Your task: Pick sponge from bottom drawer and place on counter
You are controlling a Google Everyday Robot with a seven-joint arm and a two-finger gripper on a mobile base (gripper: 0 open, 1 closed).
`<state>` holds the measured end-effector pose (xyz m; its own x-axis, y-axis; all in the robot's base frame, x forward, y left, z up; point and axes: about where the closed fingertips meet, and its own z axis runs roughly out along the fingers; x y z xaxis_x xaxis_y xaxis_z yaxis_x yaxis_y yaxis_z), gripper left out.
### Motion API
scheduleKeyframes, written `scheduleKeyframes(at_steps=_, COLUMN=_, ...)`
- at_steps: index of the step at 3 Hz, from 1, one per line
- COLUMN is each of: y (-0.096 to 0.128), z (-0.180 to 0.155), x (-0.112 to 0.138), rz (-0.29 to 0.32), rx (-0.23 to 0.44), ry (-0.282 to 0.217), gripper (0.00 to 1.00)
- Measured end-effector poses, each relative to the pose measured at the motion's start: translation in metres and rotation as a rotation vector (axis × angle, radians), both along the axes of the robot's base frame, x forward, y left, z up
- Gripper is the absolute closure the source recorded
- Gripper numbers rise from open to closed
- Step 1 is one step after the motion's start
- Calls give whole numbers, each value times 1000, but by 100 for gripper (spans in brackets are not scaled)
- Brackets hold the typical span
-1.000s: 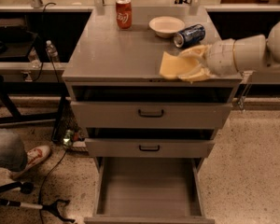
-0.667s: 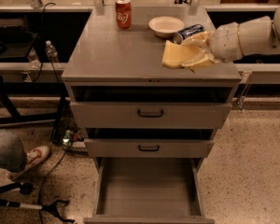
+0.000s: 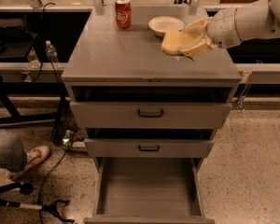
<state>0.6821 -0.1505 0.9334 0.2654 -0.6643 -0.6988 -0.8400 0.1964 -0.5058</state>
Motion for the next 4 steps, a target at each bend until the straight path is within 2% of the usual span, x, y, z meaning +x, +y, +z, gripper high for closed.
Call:
scheduleKeyframes(at_steps=1, y=14, z=-15, x=21, rz=-86, rx=37, ry=71, gripper=100)
scheduleKeyframes(at_steps=3, y=22, z=-30, x=49, rz=-122, rx=88, ry=177, gripper=100)
scheduleKeyframes(at_steps=4, y=22, z=-44, x=60, rz=-112, rx=109, ry=256, gripper=84)
